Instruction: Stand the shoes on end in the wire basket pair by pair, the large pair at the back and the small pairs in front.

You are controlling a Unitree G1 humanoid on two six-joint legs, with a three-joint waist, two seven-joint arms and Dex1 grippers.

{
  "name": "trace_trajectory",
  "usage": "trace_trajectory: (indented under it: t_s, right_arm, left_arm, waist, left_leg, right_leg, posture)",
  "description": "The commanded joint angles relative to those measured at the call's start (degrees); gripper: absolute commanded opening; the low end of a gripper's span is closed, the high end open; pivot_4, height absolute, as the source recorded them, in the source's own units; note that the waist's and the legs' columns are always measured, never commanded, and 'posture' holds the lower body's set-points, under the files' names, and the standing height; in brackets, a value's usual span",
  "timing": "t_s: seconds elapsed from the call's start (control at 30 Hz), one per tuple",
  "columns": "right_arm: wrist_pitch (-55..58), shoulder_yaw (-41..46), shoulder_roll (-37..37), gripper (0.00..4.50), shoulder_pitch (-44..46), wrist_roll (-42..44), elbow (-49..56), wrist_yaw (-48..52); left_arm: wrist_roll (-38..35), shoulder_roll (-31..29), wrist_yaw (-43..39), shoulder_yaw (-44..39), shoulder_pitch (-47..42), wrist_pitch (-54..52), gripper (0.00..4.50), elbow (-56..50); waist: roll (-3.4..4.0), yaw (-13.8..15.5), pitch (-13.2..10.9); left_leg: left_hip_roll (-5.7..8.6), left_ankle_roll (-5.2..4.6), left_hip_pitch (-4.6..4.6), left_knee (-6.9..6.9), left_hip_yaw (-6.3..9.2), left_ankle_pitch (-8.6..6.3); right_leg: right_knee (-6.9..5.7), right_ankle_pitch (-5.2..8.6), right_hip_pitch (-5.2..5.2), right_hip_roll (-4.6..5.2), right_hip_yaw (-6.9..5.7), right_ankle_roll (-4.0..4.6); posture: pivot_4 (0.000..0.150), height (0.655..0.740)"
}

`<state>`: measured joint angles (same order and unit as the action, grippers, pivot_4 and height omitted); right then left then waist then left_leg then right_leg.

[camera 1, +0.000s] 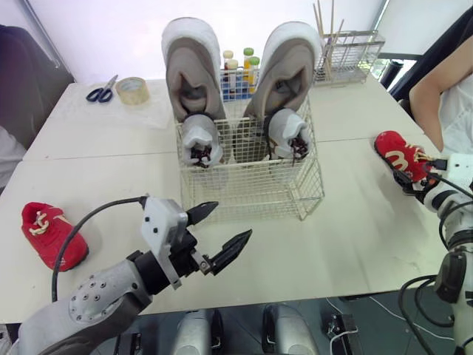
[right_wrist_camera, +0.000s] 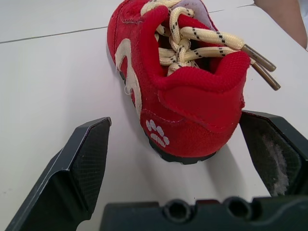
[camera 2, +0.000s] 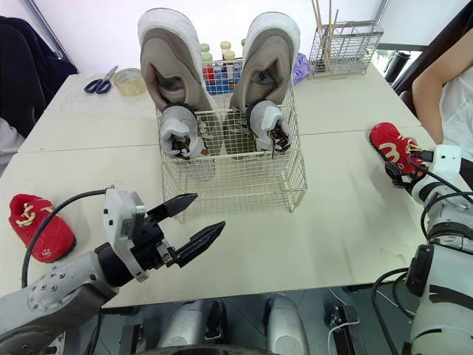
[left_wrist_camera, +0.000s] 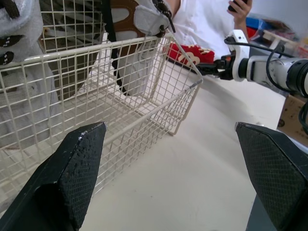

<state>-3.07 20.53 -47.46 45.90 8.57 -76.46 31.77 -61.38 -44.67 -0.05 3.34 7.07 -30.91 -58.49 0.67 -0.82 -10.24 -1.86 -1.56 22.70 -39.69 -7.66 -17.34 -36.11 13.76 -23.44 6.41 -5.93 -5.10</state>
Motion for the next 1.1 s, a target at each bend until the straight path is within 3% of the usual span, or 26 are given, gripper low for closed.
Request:
trace_trajectory:
  t_s: [0.03,0.43,0.53,0.67,0.77,1.1]
  right_arm:
    - [-1.61,0.47,-0.22,4.5,1.79,-0.16,0.81,-0.2]
    - [-3.53,1.61,0.22,4.5,2.17,-0.45,0.53,-6.44]
    - [-3.66,1.37,0.92,3.2,2.37,-0.52,0.46,-5.88]
    - [-3.49,0.97,1.53,1.09,2.7,-0.87,0.36,-5.76]
    - [-3.22,0.54,1.56,0.08,2.77,-1.33,0.31,-5.64]
    - [-8.13,5.31,-4.82,0.03,8.43,2.83,2.89,-3.75]
  left_arm:
    - [0.0,-0.13,0.26,-0.66,0.37,1.03,4.45,-1.51]
    - [1.17,0.87,-0.2,-0.15,0.94,0.13,4.45,-1.51]
    - [1.52,1.02,-0.23,-0.35,1.23,0.12,4.5,-1.51]
    - [1.95,1.28,-0.27,-0.53,1.29,-0.12,4.5,-1.51]
    - [2.46,1.3,-0.25,-0.68,1.6,-0.06,4.5,-1.51]
    - [-1.26,0.79,-3.17,-4.43,3.93,0.97,4.5,-1.38]
  waist:
    - [0.0,-0.03,0.0]
    - [0.0,0.0,0.0]
    - [0.0,-0.04,0.0]
    - [0.0,-0.07,0.0]
    - [0.0,-0.04,0.0]
    - [0.3,-0.06,-0.12]
  left_leg:
    - [0.0,0.0,0.0,0.0,0.0,0.0]
    - [0.0,0.0,0.0,0.02,-0.01,0.0]
    - [0.0,0.0,0.0,0.02,0.0,0.0]
    - [0.0,0.0,0.0,0.02,-0.01,0.0]
    - [0.0,0.0,0.0,0.03,0.0,0.0]
    - [0.02,0.0,0.02,0.04,-0.03,0.0]
  right_leg:
    - [0.0,0.0,0.0,0.0,0.0,0.0]
    - [0.0,0.0,0.0,0.0,0.0,0.0]
    - [0.0,0.0,0.0,0.0,0.0,0.0]
    - [0.0,0.0,0.0,0.0,0.0,0.0]
    - [0.0,0.0,-0.01,0.0,0.0,0.0]
    - [0.01,0.0,-0.06,0.02,0.0,0.0]
  posture:
    - [0.15,0.74]
    - [0.15,0.74]
    - [0.15,0.74]
    - [0.15,0.74]
    - [0.15,0.74]
    - [0.15,0.74]
